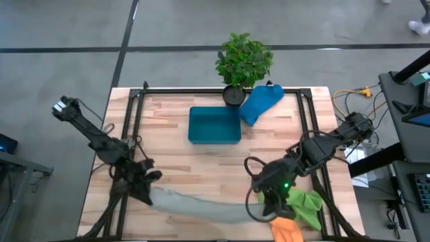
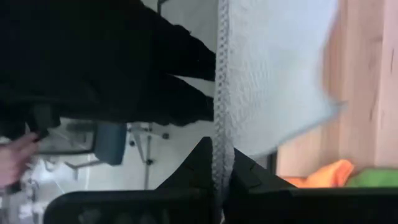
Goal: Fold microfiber towels
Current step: Fold the gray microfiber towel
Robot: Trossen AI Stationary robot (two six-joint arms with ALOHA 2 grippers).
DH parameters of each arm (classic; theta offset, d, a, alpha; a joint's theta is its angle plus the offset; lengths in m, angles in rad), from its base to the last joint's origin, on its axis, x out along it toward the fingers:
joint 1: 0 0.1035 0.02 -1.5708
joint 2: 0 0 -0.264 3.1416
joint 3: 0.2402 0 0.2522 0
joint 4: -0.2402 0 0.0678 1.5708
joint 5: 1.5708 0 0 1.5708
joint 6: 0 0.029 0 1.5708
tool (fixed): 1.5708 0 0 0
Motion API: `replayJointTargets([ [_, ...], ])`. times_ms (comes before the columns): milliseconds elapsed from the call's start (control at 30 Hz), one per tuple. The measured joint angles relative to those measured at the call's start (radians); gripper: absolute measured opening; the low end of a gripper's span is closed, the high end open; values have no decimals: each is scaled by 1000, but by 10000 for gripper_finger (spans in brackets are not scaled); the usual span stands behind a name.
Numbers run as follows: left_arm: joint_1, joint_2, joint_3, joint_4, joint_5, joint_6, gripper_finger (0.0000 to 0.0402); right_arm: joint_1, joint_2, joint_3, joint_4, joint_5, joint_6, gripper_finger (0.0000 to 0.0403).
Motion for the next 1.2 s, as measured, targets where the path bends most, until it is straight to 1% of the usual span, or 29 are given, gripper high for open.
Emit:
replayJointTargets([
  [100, -4, 87, -8, -3, -21, -25, 0, -1, -1, -23, -55, 7, -41, 8],
  [200, -4, 162, -10, -5, -45, -26, 0, -15, -1, -85, -93, 43, -100, 8],
  [400, -4, 247, -21, -25, -160, -26, 0, -72, -1, -245, -116, 90, -193, 8],
  [567, -5, 268, -23, -227, -305, -33, 0, -128, -1, -380, -114, 123, -241, 8],
  [667, -5, 279, -23, -350, -409, -81, 0, -155, -1, -441, -107, 170, -249, 8],
  [800, -4, 295, -23, -467, -515, -122, 0, -183, -1, -502, -43, 252, -272, 8],
  [967, 4, 341, -23, -529, -589, -134, 0, -232, -1, -581, 124, 265, -285, 8],
  [1033, 6, 368, -23, -553, -616, -170, 0, -251, -1, -609, 175, 272, -285, 8],
  [1133, 6, 413, -24, -596, -662, -259, 0, -278, -1, -635, 195, 328, -285, 8],
  [1200, 6, 446, -24, -620, -669, -286, 0, -297, -1, -650, 197, 350, -293, 8],
])
